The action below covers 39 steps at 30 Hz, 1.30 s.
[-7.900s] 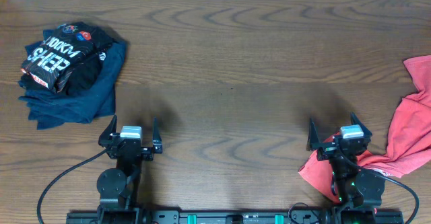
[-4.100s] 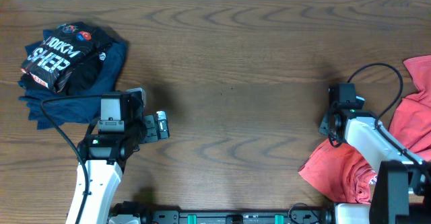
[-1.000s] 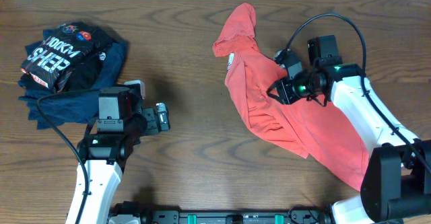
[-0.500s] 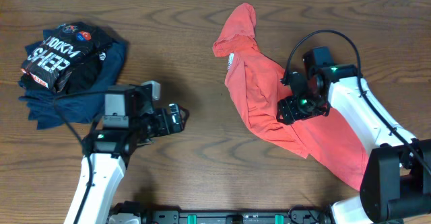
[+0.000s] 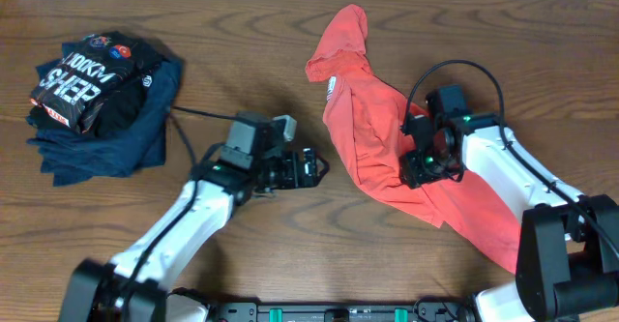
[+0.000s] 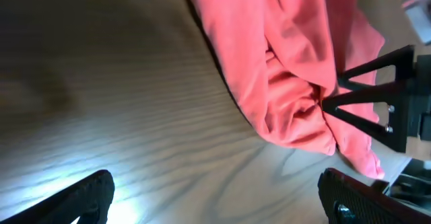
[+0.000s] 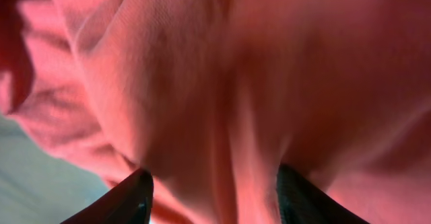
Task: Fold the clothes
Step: 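Grasp the shirt's left side with the left gripper, right gripper regrasps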
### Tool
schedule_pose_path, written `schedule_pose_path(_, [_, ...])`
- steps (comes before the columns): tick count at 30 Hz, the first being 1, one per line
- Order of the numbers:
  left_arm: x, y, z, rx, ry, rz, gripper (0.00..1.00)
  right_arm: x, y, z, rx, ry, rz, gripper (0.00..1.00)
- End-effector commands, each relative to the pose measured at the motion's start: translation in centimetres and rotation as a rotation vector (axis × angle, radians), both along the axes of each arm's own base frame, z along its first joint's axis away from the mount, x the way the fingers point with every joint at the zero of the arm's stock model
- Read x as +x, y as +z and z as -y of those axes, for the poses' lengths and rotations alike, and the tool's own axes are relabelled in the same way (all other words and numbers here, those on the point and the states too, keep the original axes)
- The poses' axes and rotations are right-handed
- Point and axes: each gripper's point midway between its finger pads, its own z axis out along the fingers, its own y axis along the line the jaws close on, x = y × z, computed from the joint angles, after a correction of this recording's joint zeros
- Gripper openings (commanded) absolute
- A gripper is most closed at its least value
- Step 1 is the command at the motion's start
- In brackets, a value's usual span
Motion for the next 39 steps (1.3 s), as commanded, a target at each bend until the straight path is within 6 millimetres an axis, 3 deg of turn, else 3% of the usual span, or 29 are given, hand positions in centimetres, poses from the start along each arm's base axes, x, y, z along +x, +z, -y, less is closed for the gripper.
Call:
schedule_pose_path(1, [0.0,-1.5,1.9,-0.030,0.034,-0.085,0.98,-0.2,-0.9,-0.3,-0.007,0.002,0.010,0.48])
schedule_pose_path(6, [-0.2,-2.9,5.1,-0.066,0.000,-0.090,0.98,1.1,-1.6,1.3,-0.089,-0.152,0.066,0.01])
schedule_pose_path(10, [-0.5,-3.5,7.4,-0.077,-0.054,-0.042,0.97,2.0,-1.6,2.7,-0.159,-0.240,0.112,0.01])
schedule_pose_path(12, [-0.2,-4.4,7.6,-0.036,-0.038,-0.010,0.91,2.4,-1.6,2.6,-0.154,-0.242,0.126,0.01])
schedule_pose_path(16, [0.2,-6.1,7.9,0.042,-0.012,0.041,0.90,2.6,-1.5,2.5,-0.150,-0.242,0.136,0.01])
schedule_pose_path(23, [0.7,-5.7,11.3,-0.043,-0.036,0.131,0.87,2.5,-1.5,2.2,-0.131,-0.238,0.129,0.01])
schedule_pose_path(25, [1.1,-5.5,11.5,-0.044,-0.027,0.157,0.76,2.5,-1.5,2.1,-0.127,-0.235,0.127,0.01])
schedule_pose_path(28, [1.5,-5.6,11.2,-0.024,-0.003,0.175,0.39,2.5,-1.5,2.0,-0.126,-0.235,0.126,0.01])
schedule_pose_path(30, [1.6,-5.6,11.1,-0.022,0.000,0.176,0.09,2.5,-1.5,2.0,-0.126,-0.235,0.127,0.01])
schedule_pose_path(34, [1.4,-6.2,10.6,0.000,0.006,0.152,0.06,2.8,-1.3,2.1,-0.122,-0.241,0.137,0.01])
schedule_pose_path(39, [1.7,-7.0,7.0,0.067,0.101,0.036,0.06,5.0,1.4,3.9,-0.143,-0.301,0.231,0.01])
